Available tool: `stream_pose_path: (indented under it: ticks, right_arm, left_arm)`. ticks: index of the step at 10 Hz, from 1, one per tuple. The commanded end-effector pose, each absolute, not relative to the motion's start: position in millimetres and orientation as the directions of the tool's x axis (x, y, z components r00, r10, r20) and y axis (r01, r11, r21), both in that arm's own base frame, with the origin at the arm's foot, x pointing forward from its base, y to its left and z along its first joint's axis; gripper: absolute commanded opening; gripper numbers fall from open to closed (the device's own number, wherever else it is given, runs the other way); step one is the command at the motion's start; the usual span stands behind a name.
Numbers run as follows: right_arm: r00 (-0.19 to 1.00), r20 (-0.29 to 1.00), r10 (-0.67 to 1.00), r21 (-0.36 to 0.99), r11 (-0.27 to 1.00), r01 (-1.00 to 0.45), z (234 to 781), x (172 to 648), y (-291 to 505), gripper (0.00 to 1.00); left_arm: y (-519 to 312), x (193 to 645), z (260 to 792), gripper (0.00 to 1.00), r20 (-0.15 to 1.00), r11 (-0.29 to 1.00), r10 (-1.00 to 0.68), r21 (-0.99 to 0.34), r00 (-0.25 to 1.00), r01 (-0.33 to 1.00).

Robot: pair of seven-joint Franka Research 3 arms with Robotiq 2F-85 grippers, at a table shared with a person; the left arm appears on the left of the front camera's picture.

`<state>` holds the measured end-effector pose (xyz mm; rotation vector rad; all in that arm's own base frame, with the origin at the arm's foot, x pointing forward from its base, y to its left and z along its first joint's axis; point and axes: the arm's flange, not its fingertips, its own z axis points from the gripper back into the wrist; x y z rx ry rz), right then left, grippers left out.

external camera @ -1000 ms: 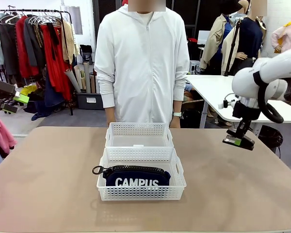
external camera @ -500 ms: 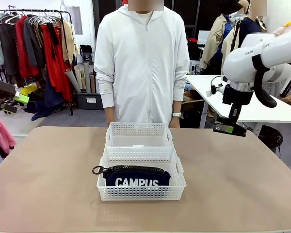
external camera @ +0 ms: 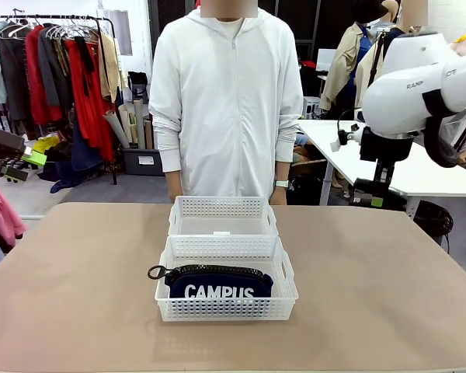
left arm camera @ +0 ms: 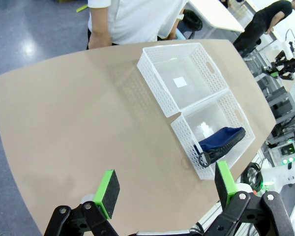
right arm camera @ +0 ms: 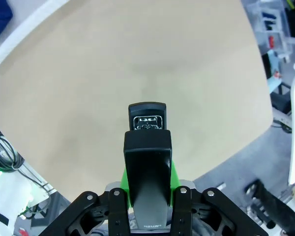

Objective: Distribute items into two baskets.
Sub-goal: Pick up the Stapler that the person points to.

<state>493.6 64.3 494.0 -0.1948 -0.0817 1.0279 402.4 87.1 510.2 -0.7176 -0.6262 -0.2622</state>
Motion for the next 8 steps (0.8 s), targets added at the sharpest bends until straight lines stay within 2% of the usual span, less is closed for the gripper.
stream_pose_path:
  ticks: [1, 6, 8]
  right_arm:
    - [0.507, 0.014, 0.862, -0.232, 0.496, -0.837, 507.0, 483.2, 58.0, 0.0]
    - [0.453, 0.092, 0.887, -0.259, 0.461, -0.849, 527.9, 469.2, 54.6, 0.0]
    - [0.492, 0.049, 0.869, -0.267, 0.486, -0.832, 530.8, 477.3, 55.2, 0.0]
  left_arm:
    - [87.3, 402.9, 510.7, 1.0, 0.625, 0.721, 0.0, -0.541, 0.78, 0.434]
    - [87.3, 402.9, 510.7, 1.0, 0.625, 0.721, 0.0, -0.541, 0.78, 0.434]
    - [87.3, 402.9, 510.7, 1.0, 0.625, 0.721, 0.0, -0.541, 0.78, 0.434]
